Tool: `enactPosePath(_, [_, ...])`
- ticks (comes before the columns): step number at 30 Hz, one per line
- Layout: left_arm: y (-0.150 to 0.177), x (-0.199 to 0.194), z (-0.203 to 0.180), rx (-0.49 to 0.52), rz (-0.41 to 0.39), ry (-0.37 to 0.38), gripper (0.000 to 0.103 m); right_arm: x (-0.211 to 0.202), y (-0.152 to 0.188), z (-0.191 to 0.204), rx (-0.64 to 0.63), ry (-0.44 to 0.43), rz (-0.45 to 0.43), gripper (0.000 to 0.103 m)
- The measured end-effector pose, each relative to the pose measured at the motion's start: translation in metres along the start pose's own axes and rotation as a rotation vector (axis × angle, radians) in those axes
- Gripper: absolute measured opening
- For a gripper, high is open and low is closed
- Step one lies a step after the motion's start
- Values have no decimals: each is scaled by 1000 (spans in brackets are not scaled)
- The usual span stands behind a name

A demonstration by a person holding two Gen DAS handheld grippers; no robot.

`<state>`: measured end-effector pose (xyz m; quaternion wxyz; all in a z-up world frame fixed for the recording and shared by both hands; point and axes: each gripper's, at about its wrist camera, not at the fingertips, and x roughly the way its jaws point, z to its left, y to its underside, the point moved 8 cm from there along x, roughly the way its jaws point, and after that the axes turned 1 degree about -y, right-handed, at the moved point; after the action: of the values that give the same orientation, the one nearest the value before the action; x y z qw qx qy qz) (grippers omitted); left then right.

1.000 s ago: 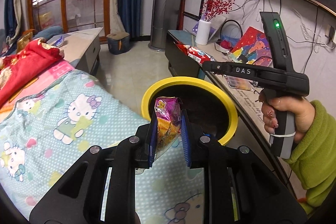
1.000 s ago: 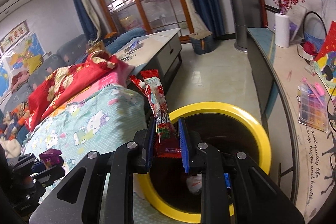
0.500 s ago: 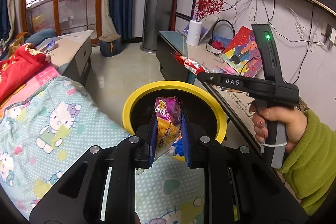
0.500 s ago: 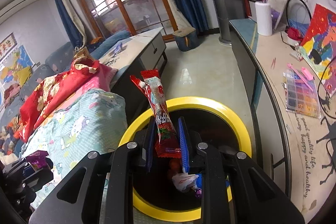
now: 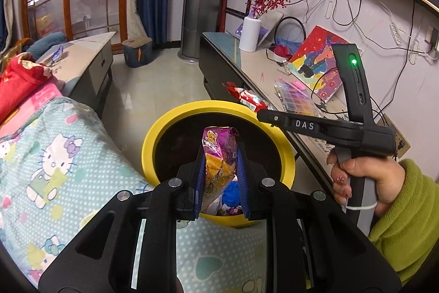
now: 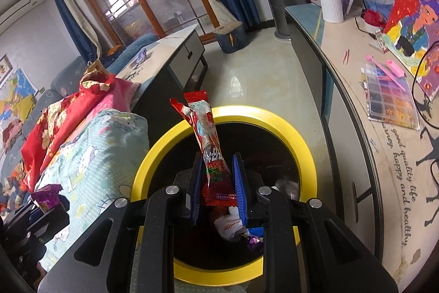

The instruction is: Collect trash

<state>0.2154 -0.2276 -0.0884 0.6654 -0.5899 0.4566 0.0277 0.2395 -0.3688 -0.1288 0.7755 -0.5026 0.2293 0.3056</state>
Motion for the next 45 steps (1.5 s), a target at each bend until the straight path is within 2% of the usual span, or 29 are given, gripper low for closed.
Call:
enactPosePath(7, [-3,23,-3,-4,25,-5,16,8,7,-1,1,-9,21,24])
enactPosePath(10, [-8,32,-2,-20,35,-12,28,8,7,-6,4,-4,24,41])
enactPosePath(12, [-12,32,0,-37,24,-7,47,6,7,-10,13,0,19,42])
enactPosePath(15, [-16,30,5,-49,9,-18,62,1,6,-19,30,14,9,44])
enactPosePath(17, [-17,28,8,-67,8,-19,68,-4,6,-24,36,26,0,49])
enactPosePath(20, [-16,21,12,-80,-5,-27,71,-11,8,-28,42,43,-15,56])
enactPosePath(22, [-16,15,17,-96,-7,-40,90,-17,8,-28,38,42,-21,61])
enactPosePath(23, [-16,11,20,-107,-14,-37,92,-19,7,-27,32,46,-25,65])
enactPosePath(28, [-14,-6,29,-121,-32,-50,92,-36,3,-14,-17,56,-61,72])
enactPosePath(31, [-11,-17,36,-136,-35,-65,92,-47,3,1,-54,50,-87,82])
enactPosePath(34, [-6,-30,44,-157,-39,-83,92,-54,3,16,-85,40,-96,84])
enactPosePath(38, [4,-50,59,-185,-57,-128,92,-65,7,39,-126,14,-120,91])
enactPosePath(45, [26,-90,88,-233,-109,-225,92,-78,24,79,-206,-28,-145,96])
